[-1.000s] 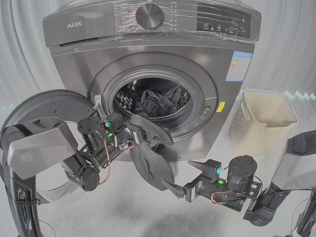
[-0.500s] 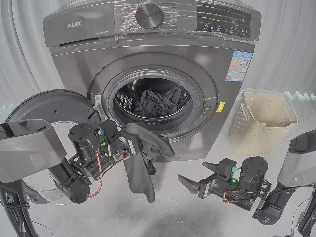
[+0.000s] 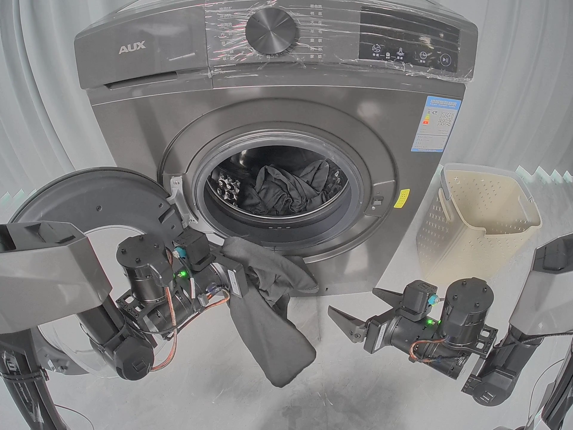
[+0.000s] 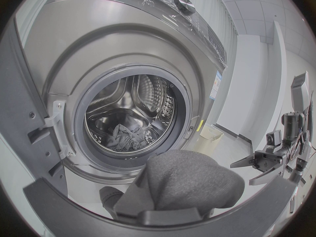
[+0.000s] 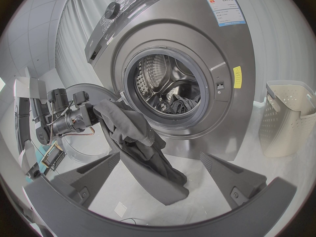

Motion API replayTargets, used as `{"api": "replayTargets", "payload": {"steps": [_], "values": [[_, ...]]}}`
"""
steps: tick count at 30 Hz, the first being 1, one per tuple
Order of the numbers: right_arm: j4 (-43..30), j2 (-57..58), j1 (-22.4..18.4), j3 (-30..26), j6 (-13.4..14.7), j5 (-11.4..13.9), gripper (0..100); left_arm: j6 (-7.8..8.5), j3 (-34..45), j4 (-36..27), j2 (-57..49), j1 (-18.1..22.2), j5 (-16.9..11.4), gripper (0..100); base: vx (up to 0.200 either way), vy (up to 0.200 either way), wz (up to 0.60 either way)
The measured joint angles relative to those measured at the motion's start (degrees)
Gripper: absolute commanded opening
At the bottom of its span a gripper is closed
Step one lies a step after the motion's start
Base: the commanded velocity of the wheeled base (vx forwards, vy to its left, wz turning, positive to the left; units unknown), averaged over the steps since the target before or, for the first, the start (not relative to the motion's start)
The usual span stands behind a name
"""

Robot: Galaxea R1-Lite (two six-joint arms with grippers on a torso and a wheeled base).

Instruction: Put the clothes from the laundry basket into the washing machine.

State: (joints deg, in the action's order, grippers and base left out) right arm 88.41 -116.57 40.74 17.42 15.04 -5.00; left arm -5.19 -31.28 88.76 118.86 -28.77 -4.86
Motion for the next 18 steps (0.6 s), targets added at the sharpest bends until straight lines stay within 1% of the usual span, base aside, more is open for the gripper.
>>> {"api": "replayTargets", "payload": {"steps": [3,8,14,16,18], "values": [[0.0,-0.02,0.07,0.0,-0.02,0.02,100,0.66,-0.16,0.0,0.68,-0.55,0.07,0,0.2,0.0,0.0],[0.0,-0.07,0.6,0.0,-0.02,0.0,100,0.9,-0.96,0.0,2.04,-1.02,0.11,0,0.2,0.0,0.0],[0.0,0.04,0.99,-0.2,-0.02,-0.01,100,0.79,-2.04,-0.05,3.17,-1.07,0.13,0,0.0,0.0,0.0],[0.0,0.06,0.93,-0.33,-0.02,-0.04,100,1.21,-3.15,-0.18,3.47,-1.16,0.18,0,0.0,0.0,0.0],[0.0,0.15,1.05,-0.39,0.0,0.0,100,2.11,-5.01,-0.46,3.96,-1.24,0.2,0,0.0,0.0,0.0]]}}
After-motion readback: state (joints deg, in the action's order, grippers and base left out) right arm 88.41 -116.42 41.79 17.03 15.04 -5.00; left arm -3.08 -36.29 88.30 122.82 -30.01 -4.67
